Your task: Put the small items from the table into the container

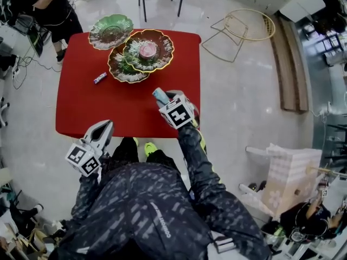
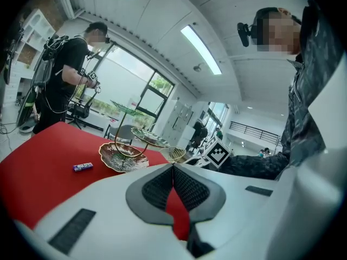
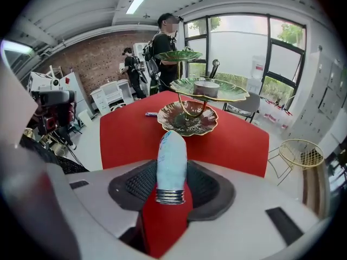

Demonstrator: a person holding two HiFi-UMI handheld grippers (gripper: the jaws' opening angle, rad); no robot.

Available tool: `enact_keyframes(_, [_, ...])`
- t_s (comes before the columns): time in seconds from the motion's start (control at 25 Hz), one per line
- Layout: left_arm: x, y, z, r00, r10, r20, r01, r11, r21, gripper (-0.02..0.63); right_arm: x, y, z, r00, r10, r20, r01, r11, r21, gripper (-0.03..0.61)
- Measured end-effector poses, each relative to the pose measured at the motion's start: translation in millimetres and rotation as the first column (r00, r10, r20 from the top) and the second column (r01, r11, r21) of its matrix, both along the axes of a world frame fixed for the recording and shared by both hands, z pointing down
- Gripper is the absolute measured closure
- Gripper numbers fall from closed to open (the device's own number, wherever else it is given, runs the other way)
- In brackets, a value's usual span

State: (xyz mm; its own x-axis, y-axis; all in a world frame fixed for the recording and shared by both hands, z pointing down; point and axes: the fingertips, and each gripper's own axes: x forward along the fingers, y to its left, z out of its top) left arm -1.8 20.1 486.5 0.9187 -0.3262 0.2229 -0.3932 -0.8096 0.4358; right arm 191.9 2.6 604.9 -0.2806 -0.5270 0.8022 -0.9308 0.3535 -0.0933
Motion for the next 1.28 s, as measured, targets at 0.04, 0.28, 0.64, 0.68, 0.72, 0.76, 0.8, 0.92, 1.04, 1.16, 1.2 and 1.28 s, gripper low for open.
enact_keyframes(0.04, [0.1,0.0,-0.4,1.000,-0.003,-0.003,0.003,1.000,0.002,0.603,-2.4,0.4,-5.0,1.000,-0.006,-0.001,0.006,1.000,0.003,0.400])
enact_keyframes(0.28, [0.3,-0.7,-3.2,1.000,-0.024,-0.012,0.024,1.000,0.013,0.603,-14.7,-1.4,-38.6,0.999,-0.042,-0.007,0.042,0.998,0.036,0.400])
enact_keyframes(0.64, [2.2,-1.5,-5.5,0.998,-0.063,-0.018,0.064,0.998,0.012,0.604,-35.0,-18.3,-87.8,0.992,-0.127,-0.019,0.128,0.987,0.101,0.400])
enact_keyframes(0.68, [1.9,-2.9,-6.0,0.998,-0.067,-0.017,0.067,0.998,0.015,0.604,-36.3,-21.5,-92.7,0.990,-0.137,-0.031,0.140,0.984,0.107,0.400])
enact_keyframes(0.72, [1.4,-4.5,-6.2,0.997,-0.070,-0.017,0.070,0.997,0.017,0.604,-38.0,-25.0,-97.4,0.988,-0.147,-0.040,0.150,0.982,0.113,0.400])
enact_keyframes(0.76, [0.9,-6.1,-6.3,0.997,-0.070,-0.019,0.071,0.997,0.017,0.604,-40.3,-28.8,-102.2,0.987,-0.155,-0.044,0.159,0.980,0.118,0.400])
enact_keyframes(0.8, [0.5,-8.2,-6.7,0.997,-0.069,-0.022,0.070,0.997,0.018,0.604,-42.9,-33.0,-107.0,0.986,-0.162,-0.045,0.166,0.978,0.124,0.400])
enact_keyframes(0.92, [0.1,-17.9,-10.3,0.997,-0.070,-0.027,0.070,0.997,0.021,0.603,-50.8,-47.5,-120.1,0.983,-0.176,-0.047,0.181,0.973,0.142,0.400])
enact_keyframes(1.04, [-1.1,-28.6,-12.8,0.997,-0.070,-0.030,0.070,0.997,0.022,0.603,-60.0,-61.4,-130.6,0.981,-0.190,-0.046,0.195,0.968,0.155,0.400])
enact_keyframes(1.16, [-1.9,-40.8,-16.4,0.997,-0.067,-0.038,0.068,0.997,0.025,0.604,-70.5,-76.7,-142.6,0.976,-0.211,-0.048,0.216,0.961,0.172,0.400])
enact_keyframes(1.2, [-2.2,-45.1,-17.6,0.997,-0.065,-0.042,0.066,0.997,0.026,0.603,-73.6,-82.4,-146.9,0.975,-0.217,-0.051,0.223,0.958,0.178,0.400])
enact_keyframes(1.28, [-3.1,-53.8,-19.7,0.997,-0.065,-0.049,0.067,0.997,0.026,0.603,-77.5,-93.2,-153.5,0.972,-0.227,-0.065,0.235,0.954,0.185,0.400])
